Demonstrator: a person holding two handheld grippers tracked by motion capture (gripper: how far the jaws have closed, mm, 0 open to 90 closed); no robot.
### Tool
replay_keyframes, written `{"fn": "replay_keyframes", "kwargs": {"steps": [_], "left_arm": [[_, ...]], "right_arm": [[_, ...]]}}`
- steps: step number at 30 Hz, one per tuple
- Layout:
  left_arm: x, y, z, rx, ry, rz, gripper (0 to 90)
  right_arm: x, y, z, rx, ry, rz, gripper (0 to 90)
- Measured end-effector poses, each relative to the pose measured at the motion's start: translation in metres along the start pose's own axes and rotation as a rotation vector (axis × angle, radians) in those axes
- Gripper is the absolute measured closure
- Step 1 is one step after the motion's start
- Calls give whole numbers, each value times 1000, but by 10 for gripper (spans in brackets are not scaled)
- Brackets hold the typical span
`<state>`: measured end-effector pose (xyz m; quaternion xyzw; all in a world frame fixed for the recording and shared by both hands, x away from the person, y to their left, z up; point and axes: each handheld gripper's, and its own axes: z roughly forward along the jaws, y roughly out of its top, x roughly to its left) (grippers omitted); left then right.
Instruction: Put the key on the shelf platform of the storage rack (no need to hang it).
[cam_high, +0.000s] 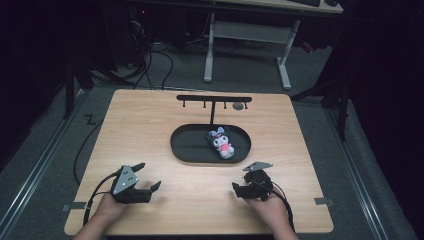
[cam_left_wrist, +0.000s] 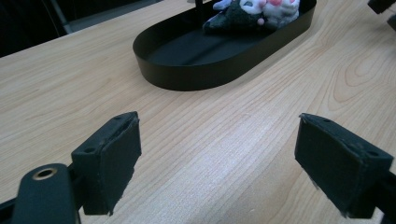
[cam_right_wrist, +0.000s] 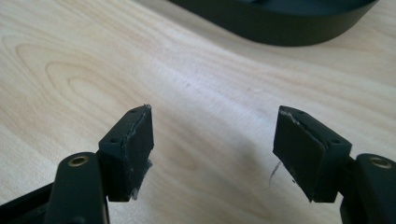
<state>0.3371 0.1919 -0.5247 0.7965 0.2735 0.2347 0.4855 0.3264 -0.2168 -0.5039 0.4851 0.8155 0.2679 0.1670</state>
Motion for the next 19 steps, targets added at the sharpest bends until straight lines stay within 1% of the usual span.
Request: {"fn": "replay_keyframes", "kwargs": {"steps": [1,2,3,5,6,7,9,11,12,13,15,17,19], "left_arm": [[0,0,0,0,0,0,154],[0,0,0,1,-1,1,154],[0,0,0,0,-1,0,154],[0,0,0,1,0,0,154],[0,0,0,0,0,0,154],[0,0,0,0,0,0,154],[0,0,0,1,0,4,154],[0,0,0,1,-4,5,154],[0,0,0,0,-1,4,154],[0,0,0,1,1,4,154],[-1,1,0,5,2,7,154],[-1,0,0,6,2,8,154],[-1,1,0,8,1,7,154]], "right_arm": [[2,-4,1,-5,-1,-1,290],[7,-12,3,-27,-11,-6,289],[7,-12,3,-27,-11,-6,289],[11,-20,3,-60,-14,0,279],[13,-29,1,-120,-2,29,292],[13,-29,1,-120,-2,29,292],[12,-34,-4,-146,4,52,281],[13,-38,-8,-187,-29,17,288],[13,-40,-9,-203,-36,20,288],[11,-41,-9,-219,-23,36,287],[9,-40,-10,-231,-8,58,285],[8,-39,-11,-241,-14,58,287],[8,-40,-10,-238,-11,59,288]]}}
